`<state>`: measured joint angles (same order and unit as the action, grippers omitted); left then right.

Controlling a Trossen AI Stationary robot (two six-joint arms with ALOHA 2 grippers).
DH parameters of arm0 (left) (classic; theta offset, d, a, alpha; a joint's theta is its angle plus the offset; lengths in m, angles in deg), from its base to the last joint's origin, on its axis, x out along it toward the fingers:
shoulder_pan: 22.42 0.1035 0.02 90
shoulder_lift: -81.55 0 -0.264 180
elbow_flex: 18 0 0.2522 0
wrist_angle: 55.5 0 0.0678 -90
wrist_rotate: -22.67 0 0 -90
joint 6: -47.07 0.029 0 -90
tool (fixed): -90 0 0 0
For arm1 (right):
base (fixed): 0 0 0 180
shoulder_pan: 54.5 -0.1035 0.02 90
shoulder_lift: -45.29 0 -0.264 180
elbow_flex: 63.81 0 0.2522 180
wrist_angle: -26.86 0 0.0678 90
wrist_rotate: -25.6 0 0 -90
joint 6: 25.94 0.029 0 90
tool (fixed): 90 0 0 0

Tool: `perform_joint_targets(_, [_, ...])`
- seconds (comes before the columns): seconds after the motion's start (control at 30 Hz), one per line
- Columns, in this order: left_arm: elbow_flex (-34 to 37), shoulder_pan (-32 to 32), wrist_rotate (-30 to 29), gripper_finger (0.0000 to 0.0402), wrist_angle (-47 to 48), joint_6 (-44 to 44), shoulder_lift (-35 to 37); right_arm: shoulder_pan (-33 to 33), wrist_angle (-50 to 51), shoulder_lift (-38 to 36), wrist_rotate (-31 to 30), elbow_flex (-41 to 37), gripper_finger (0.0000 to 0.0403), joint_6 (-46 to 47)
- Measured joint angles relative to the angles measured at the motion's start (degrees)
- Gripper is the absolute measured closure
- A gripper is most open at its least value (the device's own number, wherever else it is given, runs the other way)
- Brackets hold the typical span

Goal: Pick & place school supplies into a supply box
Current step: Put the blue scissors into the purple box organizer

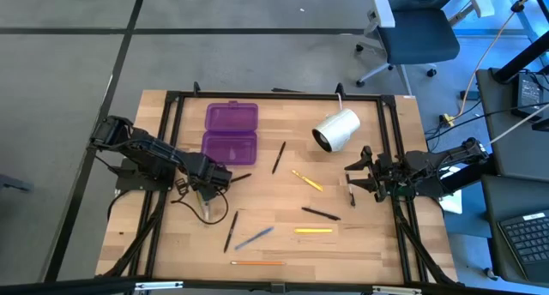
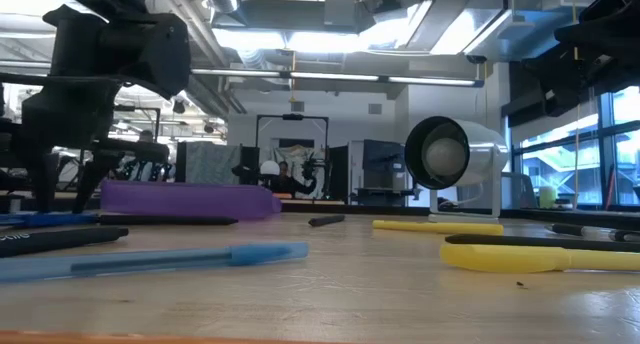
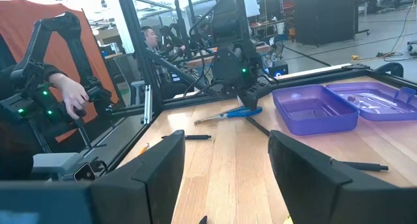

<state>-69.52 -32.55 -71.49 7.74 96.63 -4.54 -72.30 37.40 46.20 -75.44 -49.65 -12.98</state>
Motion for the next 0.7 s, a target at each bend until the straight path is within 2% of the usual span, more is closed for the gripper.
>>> perform_joint_targets(0.13, [0.0, 0.0, 0.2, 0.0339, 0.0, -1.4, 0.0, 0.0, 0.0, 0.0, 0.0, 0.0, 0.0178, 0.0])
perform_joint_targets(0.47, [0.3, 0.0, 1.4, 0.0336, -0.3, -3.1, 2.9, 0.0, 0.0, 0.0, 0.0, 0.0, 0.0178, 0.0])
perform_joint_targets(0.7, [0.3, 0.0, 4.7, 0.0335, -0.5, -10.6, 8.3, 0.0, 0.0, 0.0, 0.0, 0.0, 0.0178, 0.0])
